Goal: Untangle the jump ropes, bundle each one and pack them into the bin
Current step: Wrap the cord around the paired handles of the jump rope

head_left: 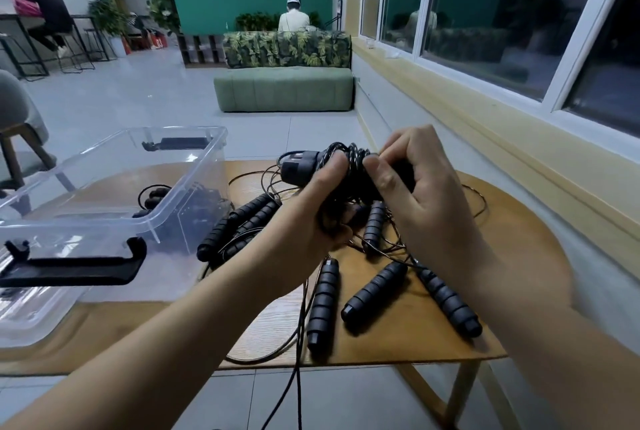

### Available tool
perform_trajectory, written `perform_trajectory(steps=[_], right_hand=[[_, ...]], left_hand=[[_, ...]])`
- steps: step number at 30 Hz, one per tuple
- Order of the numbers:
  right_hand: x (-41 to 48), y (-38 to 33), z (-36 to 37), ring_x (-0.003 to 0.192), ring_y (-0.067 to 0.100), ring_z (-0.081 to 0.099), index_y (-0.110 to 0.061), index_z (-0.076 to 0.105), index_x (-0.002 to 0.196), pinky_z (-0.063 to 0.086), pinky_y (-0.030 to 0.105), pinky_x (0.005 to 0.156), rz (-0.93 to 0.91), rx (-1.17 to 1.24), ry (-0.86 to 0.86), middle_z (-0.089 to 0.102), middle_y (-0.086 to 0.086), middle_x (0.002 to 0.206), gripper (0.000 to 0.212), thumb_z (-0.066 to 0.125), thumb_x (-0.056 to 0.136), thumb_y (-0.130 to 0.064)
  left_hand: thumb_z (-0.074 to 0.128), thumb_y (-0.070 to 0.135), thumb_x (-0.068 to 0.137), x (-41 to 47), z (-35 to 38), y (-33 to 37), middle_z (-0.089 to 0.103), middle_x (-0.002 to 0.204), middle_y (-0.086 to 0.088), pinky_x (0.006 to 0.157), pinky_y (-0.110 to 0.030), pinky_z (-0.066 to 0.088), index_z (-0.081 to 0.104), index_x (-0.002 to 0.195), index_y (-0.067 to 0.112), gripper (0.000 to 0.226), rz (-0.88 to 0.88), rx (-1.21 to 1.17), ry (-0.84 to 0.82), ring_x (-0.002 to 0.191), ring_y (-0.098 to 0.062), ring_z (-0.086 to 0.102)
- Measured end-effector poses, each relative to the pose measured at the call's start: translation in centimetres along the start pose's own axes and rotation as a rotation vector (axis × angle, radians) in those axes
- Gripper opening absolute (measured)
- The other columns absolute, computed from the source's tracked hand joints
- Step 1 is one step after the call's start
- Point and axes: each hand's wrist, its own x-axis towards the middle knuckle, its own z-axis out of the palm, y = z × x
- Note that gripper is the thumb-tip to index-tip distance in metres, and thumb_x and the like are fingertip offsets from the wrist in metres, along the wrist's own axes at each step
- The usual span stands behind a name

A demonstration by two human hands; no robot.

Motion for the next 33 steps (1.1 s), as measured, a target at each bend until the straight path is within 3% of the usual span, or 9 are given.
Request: perform_trajectory(steps=[3, 7, 11, 13, 18, 21, 24, 30, 33], right_hand=[[-0.5, -0.2, 0.8, 0.104, 0.017, 0.057, -0.011, 0.057, 0.104, 0.049, 0.023, 0.090, 0.019, 0.009, -0.021, 0.052, 0.003, 0.109, 0.020, 0.065, 0.107, -0.029], [-1.0, -0.4, 1.6, 0.108, 0.014, 0.061, -0.023, 0.051, 0.111, 0.052, 0.027, 0.091, 0.056, 0.032, -0.052, 0.055, -0.001, 0.114, 0.029, 0.072, 0.100, -0.039], [-0.7, -1.0, 3.0, 0.105, 0.011, 0.061, -0.024, 0.053, 0.110, 0.052, 0.027, 0.087, 0.051, -0.027, 0.006, 0.056, -0.006, 0.110, 0.034, 0.078, 0.096, -0.041], [-0.1, -1.5, 4.3, 0.103, 0.007, 0.059, -0.020, 0.057, 0.109, 0.049, 0.022, 0.088, 0.034, -0.037, 0.036, 0.056, -0.007, 0.107, 0.033, 0.080, 0.095, -0.039], [1.8, -2.9, 7.6, 0.092, 0.004, 0.058, -0.015, 0.058, 0.108, 0.043, 0.011, 0.079, -0.001, -0.007, 0.028, 0.055, -0.004, 0.105, 0.034, 0.077, 0.096, -0.040], [3.8, -3.9, 9.8, 0.087, 0.003, 0.057, -0.018, 0.055, 0.106, 0.042, 0.010, 0.075, -0.033, 0.041, 0.003, 0.054, -0.005, 0.102, 0.031, 0.076, 0.098, -0.039], [6.2, -4.7, 12.4, 0.090, 0.011, 0.061, -0.023, 0.051, 0.105, 0.055, 0.030, 0.074, -0.044, 0.102, -0.051, 0.053, -0.007, 0.104, 0.028, 0.073, 0.101, -0.040], [10.1, -4.4, 17.5, 0.105, 0.007, 0.064, -0.023, 0.056, 0.112, 0.058, 0.031, 0.086, -0.052, 0.164, -0.283, 0.062, -0.007, 0.113, 0.021, 0.072, 0.103, -0.033], [11.0, -3.2, 20.0, 0.115, 0.003, 0.061, -0.027, 0.054, 0.122, 0.049, 0.021, 0.097, -0.073, 0.125, -0.423, 0.064, -0.011, 0.121, 0.027, 0.070, 0.103, -0.038]], left_hand=[[0.047, 0.047, 0.108, -0.3, -0.5, 0.9, 0.071, 0.109, -0.018, 0.091, -0.025, 0.055, 0.073, 0.117, 0.009, 0.046, 0.023, -0.028, 0.060, 0.105, -0.014, 0.066], [0.063, 0.040, 0.101, -0.6, -1.1, 1.8, 0.076, 0.120, -0.012, 0.098, -0.032, 0.052, 0.077, 0.113, 0.015, 0.032, 0.084, -0.111, 0.223, 0.112, -0.020, 0.072], [0.062, 0.033, 0.105, -1.4, -1.6, 2.3, 0.081, 0.099, 0.000, 0.071, -0.021, 0.060, 0.072, 0.112, 0.014, 0.022, 0.137, -0.016, 0.365, 0.092, -0.012, 0.078], [0.062, 0.038, 0.104, -1.6, -2.0, 2.6, 0.082, 0.096, 0.007, 0.074, -0.024, 0.062, 0.070, 0.113, 0.018, 0.023, 0.163, 0.011, 0.419, 0.093, -0.011, 0.078], [0.073, 0.031, 0.097, -2.1, -3.7, 4.6, 0.078, 0.117, -0.016, 0.083, -0.035, 0.061, 0.069, 0.125, 0.005, 0.039, 0.187, 0.080, 0.488, 0.109, -0.029, 0.077], [0.078, 0.041, 0.094, -2.4, -6.5, 7.0, 0.078, 0.119, -0.011, 0.103, -0.050, 0.056, 0.072, 0.123, 0.015, 0.039, 0.217, 0.209, 0.508, 0.115, -0.031, 0.074], [0.082, 0.045, 0.087, -2.5, -9.5, 10.4, 0.080, 0.116, -0.006, 0.113, -0.056, 0.049, 0.074, 0.119, 0.019, 0.042, 0.253, 0.350, 0.549, 0.115, -0.027, 0.074], [0.083, 0.025, 0.092, -2.4, -16.4, 17.5, 0.081, 0.103, -0.004, 0.091, -0.043, 0.059, 0.077, 0.109, 0.017, 0.020, 0.223, 0.836, 0.541, 0.094, -0.018, 0.075], [0.090, 0.028, 0.084, -1.5, -20.6, 19.5, 0.079, 0.107, 0.004, 0.095, -0.041, 0.061, 0.070, 0.120, 0.023, 0.042, 0.121, 1.172, 0.508, 0.101, -0.017, 0.075]])
